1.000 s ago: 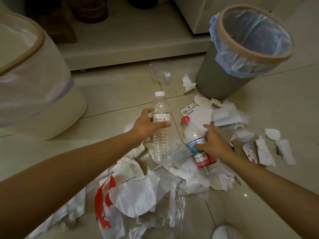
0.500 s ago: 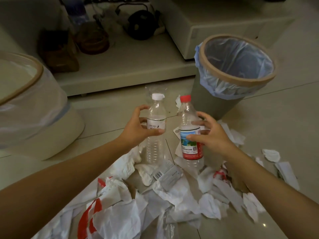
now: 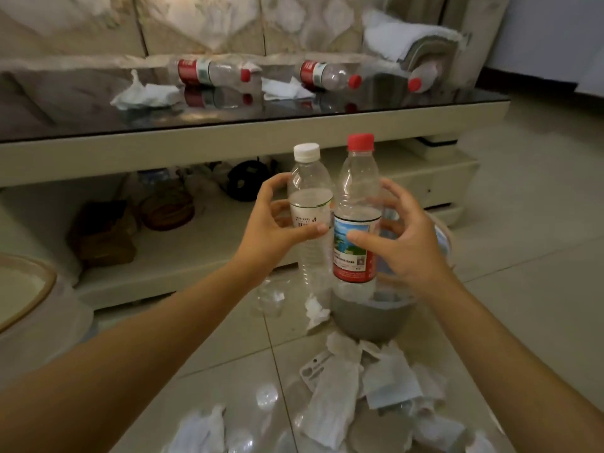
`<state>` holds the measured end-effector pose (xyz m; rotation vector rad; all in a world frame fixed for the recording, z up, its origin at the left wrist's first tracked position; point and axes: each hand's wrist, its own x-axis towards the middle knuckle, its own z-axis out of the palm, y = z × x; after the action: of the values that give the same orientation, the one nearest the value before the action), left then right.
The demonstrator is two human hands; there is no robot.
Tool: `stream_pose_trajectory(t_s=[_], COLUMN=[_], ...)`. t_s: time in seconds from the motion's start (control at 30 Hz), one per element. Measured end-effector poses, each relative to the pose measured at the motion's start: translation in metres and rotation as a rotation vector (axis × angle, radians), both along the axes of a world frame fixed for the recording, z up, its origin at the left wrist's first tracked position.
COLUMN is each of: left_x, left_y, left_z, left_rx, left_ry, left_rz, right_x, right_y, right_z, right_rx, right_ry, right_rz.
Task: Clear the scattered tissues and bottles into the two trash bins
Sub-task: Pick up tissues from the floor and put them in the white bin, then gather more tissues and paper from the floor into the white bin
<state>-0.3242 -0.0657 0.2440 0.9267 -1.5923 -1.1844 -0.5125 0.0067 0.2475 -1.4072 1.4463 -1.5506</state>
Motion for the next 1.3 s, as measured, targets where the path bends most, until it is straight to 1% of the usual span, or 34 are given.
stream_pose_trajectory(t_s=[0.13,0.27,0.33,0.43,0.5,0.6,0.73,0.83,0.87,0.9,0.97,1.0,1.03,1.07,1.13,1.23,1.3], left_x=[-0.033,-0.072,-0.090,-0.109,-0.116,-0.117,-0.108,-0.096,-0.089,-0.082,-0.063,-0.053,-0.043,-0.034,-0.020,-0.004,0.004], left_y=[-0.027,-0.049,-0.055,-0.060,-0.060,-0.057,-0.050,-0.043,-0.039,-0.034,-0.022,-0.014,-0.007,0.001,0.016,0.037,0.047], left_z=[0.030,0.037,0.025,-0.012,-0.039,-0.066,-0.076,-0.072,-0.072,-0.073,-0.080,-0.086,-0.095,-0.102,-0.119,-0.149,-0.169], left_rx=[-0.085,-0.124,-0.101,-0.013,0.050,0.132,0.168,0.187,0.152,0.062,-0.234,-0.380,-0.474,-0.510,-0.498,-0.451,-0.398], left_ry=[0.044,0.028,0.008,-0.021,-0.039,-0.085,-0.093,-0.109,-0.166,-0.284,-0.621,-0.751,-0.830,-0.871,-0.885,-0.896,-0.954], left_rz=[0.027,0.019,-0.004,-0.016,0.008,0.067,0.062,0.056,0.048,0.043,0.050,0.053,0.044,0.029,0.000,-0.047,-0.065], right_x=[-0.021,-0.043,-0.054,-0.069,-0.073,-0.071,-0.065,-0.053,-0.048,-0.042,-0.028,-0.020,-0.013,-0.006,0.006,0.019,0.023], right_y=[-0.026,-0.046,-0.052,-0.057,-0.058,-0.059,-0.057,-0.050,-0.046,-0.041,-0.028,-0.019,-0.010,-0.001,0.019,0.043,0.053], right_z=[0.023,0.023,0.010,-0.027,-0.049,-0.067,-0.071,-0.064,-0.062,-0.061,-0.061,-0.064,-0.069,-0.076,-0.093,-0.128,-0.152], right_rx=[-0.118,-0.178,-0.147,-0.028,0.061,0.148,0.180,0.139,0.111,0.071,-0.049,-0.122,-0.192,-0.241,-0.272,-0.253,-0.209], right_ry=[0.049,0.080,0.068,0.059,0.056,0.105,0.166,0.220,0.245,0.274,0.354,0.410,0.469,0.526,0.661,0.924,1.037], right_rz=[-0.091,-0.169,-0.198,-0.230,-0.230,-0.240,-0.217,-0.178,-0.180,-0.191,-0.214,-0.217,-0.211,-0.196,-0.155,-0.095,-0.037])
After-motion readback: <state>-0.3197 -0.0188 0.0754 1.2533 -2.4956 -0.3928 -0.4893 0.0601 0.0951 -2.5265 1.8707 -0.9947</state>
